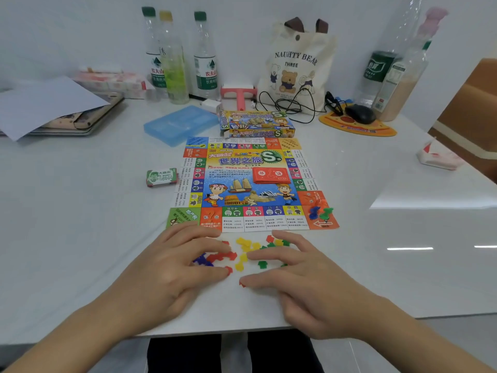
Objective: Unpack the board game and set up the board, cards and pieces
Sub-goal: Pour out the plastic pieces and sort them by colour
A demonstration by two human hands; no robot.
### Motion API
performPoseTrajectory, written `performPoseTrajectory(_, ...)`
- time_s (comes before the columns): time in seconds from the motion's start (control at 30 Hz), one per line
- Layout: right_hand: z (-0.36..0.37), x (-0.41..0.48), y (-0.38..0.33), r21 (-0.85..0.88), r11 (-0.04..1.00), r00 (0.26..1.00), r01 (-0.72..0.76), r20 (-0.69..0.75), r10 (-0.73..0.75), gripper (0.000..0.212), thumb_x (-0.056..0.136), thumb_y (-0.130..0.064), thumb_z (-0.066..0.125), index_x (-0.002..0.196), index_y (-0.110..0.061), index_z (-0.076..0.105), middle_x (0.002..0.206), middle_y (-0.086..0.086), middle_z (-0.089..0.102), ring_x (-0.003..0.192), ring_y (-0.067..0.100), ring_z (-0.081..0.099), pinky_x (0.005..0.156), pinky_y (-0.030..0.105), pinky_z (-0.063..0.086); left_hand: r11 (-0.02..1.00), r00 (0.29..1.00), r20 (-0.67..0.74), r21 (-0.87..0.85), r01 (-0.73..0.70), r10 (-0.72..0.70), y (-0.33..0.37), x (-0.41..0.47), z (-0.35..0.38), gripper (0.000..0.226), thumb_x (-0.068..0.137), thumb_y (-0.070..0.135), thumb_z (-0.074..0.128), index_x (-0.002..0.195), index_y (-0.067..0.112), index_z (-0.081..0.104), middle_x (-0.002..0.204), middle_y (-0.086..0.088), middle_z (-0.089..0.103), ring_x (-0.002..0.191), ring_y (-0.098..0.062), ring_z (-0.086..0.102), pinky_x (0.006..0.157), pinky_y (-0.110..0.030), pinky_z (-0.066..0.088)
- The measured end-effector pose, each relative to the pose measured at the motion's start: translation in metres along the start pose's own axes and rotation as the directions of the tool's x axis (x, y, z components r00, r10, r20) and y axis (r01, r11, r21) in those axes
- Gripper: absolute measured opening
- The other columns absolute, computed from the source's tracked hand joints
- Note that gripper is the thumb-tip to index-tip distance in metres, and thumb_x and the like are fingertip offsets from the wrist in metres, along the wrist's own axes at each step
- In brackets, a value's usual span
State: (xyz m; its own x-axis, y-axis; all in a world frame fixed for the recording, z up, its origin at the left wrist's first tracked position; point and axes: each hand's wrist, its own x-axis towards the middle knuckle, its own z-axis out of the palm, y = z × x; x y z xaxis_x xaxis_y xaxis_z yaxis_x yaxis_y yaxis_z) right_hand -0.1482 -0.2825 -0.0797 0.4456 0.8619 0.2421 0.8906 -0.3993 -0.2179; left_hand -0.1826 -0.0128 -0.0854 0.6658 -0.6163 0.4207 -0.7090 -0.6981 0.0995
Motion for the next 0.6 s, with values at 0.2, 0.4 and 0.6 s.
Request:
performPoseTrajectory(0.2,0.006,0.019,-0.006,-0.007,1.000,0.999,0.016,0.037,-0.016,0.048,0.079,-0.017,0.040,0.123,-0.022,0.060,0.100,-0.008,0.072,0.138,0.010,0.037,0.116,0.045,0.018,0.996,0.994,-0.055,0.023,0.091,-0.089,-0.004,-0.004,0.000,0.038,0.097,0.023,0.036,0.106,0.022,0.073,0.117,0.003,0.065,0.114,-0.021,0.054,0.096,-0.039,0.039)
performPoseTrajectory(0.4,0.007,0.021,-0.003,0.002,1.000,1.000,-0.011,-0.002,0.011,0.045,0.082,-0.017,0.039,0.123,-0.019,0.057,0.132,-0.008,0.060,0.139,0.014,0.036,0.116,0.046,0.018,0.988,0.987,-0.046,0.021,0.153,-0.152,-0.016,-0.017,-0.003,0.039,0.092,0.017,0.037,0.111,0.021,0.071,0.120,0.007,0.064,0.111,-0.014,0.059,0.098,-0.041,0.039)
performPoseTrajectory(0.6,0.006,0.023,0.001,0.006,1.000,1.000,-0.022,-0.020,0.022,0.048,0.083,-0.015,0.038,0.127,-0.021,0.056,0.139,-0.011,0.053,0.141,0.011,0.032,0.116,0.046,0.018,0.999,0.998,0.049,0.041,0.027,-0.029,-0.019,-0.026,-0.007,0.047,0.100,0.019,0.026,0.115,0.025,0.069,0.125,0.004,0.063,0.113,-0.013,0.060,0.100,-0.044,0.038)
